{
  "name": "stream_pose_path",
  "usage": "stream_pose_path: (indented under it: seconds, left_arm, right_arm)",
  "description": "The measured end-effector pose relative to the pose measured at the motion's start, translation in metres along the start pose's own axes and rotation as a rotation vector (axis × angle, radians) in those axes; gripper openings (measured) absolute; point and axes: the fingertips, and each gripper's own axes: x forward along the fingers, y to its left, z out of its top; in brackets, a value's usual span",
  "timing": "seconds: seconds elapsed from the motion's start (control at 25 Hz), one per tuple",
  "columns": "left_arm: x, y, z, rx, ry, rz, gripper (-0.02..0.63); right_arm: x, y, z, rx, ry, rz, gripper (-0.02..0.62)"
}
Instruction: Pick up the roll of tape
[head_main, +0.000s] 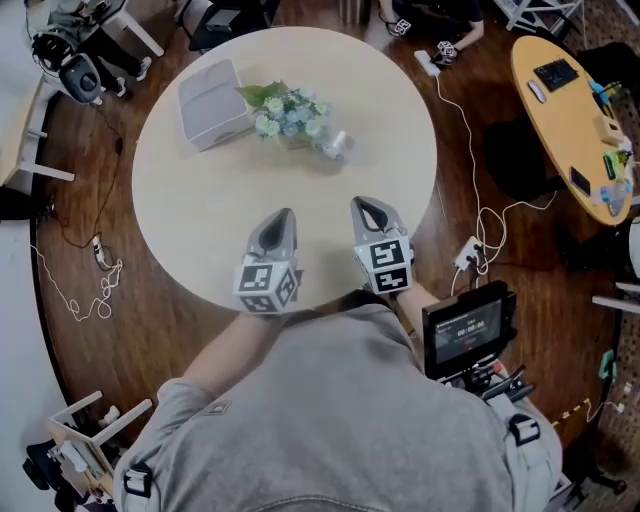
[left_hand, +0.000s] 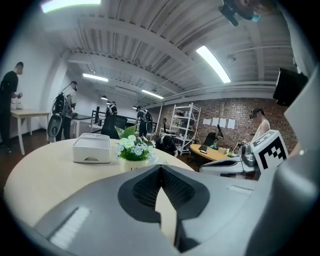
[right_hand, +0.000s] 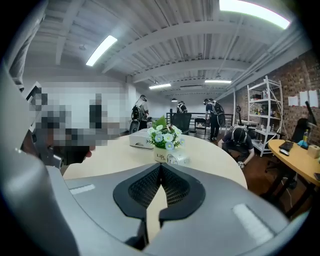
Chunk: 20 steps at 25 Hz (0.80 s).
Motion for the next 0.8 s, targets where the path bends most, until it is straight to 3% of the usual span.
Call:
stream_pose_path:
  seconds: [0.24,0.56,0.8]
  left_arm:
    - [0.025,0.001,-0.002,-0.021,0.015,0.062,0.002]
    - [0.05,0.008,-0.019,-0.056,0.06,0.079,0.002]
    - [0.063,0.02,-0.026,-0.082,0.087,0.11,0.002]
  right_arm:
    - [0.029,-0.024,-0.004,-0.029,0.041,0.054,0.012]
    - [0.062,-0.041,-0.016,-0.044,0.097,0.092,0.019]
    - [0.09,-0.046,-0.028,-0.091,0.164,0.172,0.217]
